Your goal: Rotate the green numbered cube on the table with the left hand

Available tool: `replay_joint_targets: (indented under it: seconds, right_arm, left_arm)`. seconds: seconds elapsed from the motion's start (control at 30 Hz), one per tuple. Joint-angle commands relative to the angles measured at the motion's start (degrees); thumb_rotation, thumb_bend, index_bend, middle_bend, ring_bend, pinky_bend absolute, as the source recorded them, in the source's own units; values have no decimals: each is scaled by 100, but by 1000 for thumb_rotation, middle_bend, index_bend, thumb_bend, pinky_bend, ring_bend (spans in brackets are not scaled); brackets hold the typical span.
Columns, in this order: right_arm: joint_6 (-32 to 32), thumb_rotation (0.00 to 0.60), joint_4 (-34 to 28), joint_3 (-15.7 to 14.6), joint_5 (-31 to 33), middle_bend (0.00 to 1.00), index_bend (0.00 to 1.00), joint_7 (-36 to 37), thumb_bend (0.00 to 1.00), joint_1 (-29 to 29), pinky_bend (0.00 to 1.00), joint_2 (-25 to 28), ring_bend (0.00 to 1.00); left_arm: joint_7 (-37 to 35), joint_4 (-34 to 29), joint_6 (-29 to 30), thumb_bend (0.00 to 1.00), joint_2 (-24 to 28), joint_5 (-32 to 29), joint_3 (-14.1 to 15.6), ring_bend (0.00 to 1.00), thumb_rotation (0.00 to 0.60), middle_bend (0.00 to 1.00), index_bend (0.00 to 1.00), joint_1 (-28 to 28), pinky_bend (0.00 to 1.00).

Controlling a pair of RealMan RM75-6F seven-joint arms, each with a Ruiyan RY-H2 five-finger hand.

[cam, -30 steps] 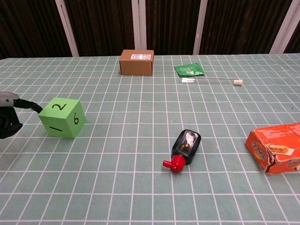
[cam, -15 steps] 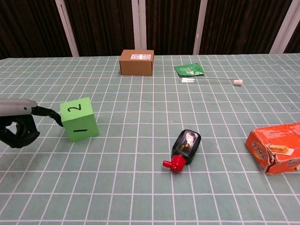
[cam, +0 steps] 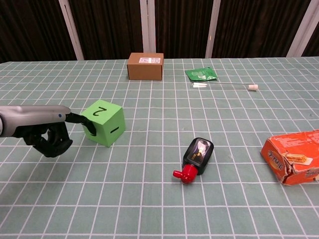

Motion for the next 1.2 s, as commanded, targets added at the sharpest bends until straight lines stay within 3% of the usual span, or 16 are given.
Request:
replay_joint_targets:
  seconds: [0.03,0.33,0.7,1.2]
  right_arm:
    - [0,600,3,3,4,0,65,-3,45,1,0,-3,0]
    - [-17,600,8,13,31,0,65,28,45,4,0,12,0]
    - [-76,600,6,27,104,0,65,-33,45,25,0,-4,0]
    - [-144,600,24,50,181,0,65,-4,45,52,0,12,0]
  left_arm:
    - [201,-86,162,811,-150,-139,-40,577,600,814,196,-131,499]
    - [652,-90,682,808,-480,-204,-64,577,600,815,200,-287,499]
    - [1112,120,995,804,-1151,-617,-421,577,600,814,211,-682,499]
    - [1156,502,1114,797,-1392,-760,-534,577,600,814,214,-791,499]
